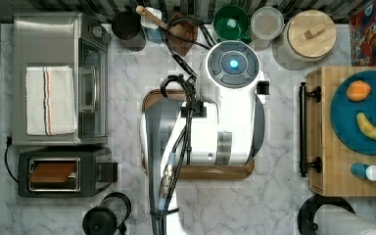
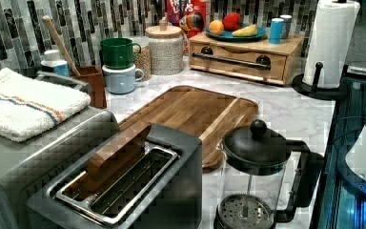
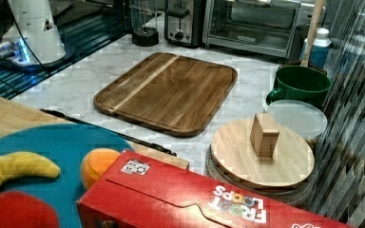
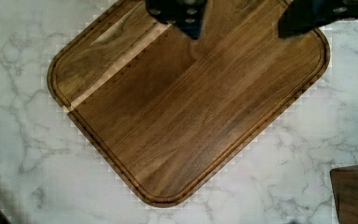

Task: Open the drawer.

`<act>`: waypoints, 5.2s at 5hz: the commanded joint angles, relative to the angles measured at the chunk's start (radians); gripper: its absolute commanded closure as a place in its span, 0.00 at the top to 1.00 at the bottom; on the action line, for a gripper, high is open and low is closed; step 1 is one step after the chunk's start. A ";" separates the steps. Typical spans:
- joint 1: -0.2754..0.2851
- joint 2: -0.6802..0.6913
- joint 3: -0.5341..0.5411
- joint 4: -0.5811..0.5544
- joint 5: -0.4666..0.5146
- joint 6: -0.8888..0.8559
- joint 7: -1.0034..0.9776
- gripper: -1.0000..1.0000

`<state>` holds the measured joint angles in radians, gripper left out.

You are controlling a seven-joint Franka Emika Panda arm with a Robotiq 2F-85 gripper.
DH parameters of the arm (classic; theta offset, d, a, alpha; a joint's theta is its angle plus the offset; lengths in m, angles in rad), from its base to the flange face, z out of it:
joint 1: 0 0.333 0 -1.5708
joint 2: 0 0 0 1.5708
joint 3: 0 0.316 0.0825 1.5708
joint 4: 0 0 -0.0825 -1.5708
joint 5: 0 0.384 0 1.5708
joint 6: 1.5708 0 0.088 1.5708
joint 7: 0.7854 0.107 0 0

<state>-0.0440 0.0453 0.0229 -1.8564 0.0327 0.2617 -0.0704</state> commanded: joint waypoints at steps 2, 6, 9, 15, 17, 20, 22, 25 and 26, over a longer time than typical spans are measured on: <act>-0.007 0.001 0.001 0.000 0.002 0.002 -0.004 1.00; -0.081 -0.042 -0.050 -0.191 -0.116 0.239 -0.509 1.00; -0.148 0.062 -0.119 -0.161 -0.118 0.384 -0.890 1.00; -0.204 0.173 -0.210 -0.177 -0.259 0.675 -1.020 1.00; -0.217 0.247 -0.228 -0.181 -0.222 0.754 -1.028 1.00; -0.203 0.291 -0.312 -0.230 -0.314 0.911 -0.916 1.00; -0.193 0.331 -0.289 -0.205 -0.251 0.843 -0.964 1.00; -0.174 0.358 -0.253 -0.236 -0.209 0.832 -0.971 1.00; -0.172 0.360 -0.235 -0.213 -0.192 0.746 -0.986 1.00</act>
<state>-0.2189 0.4080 -0.2496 -2.0996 -0.1697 1.0273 -1.0342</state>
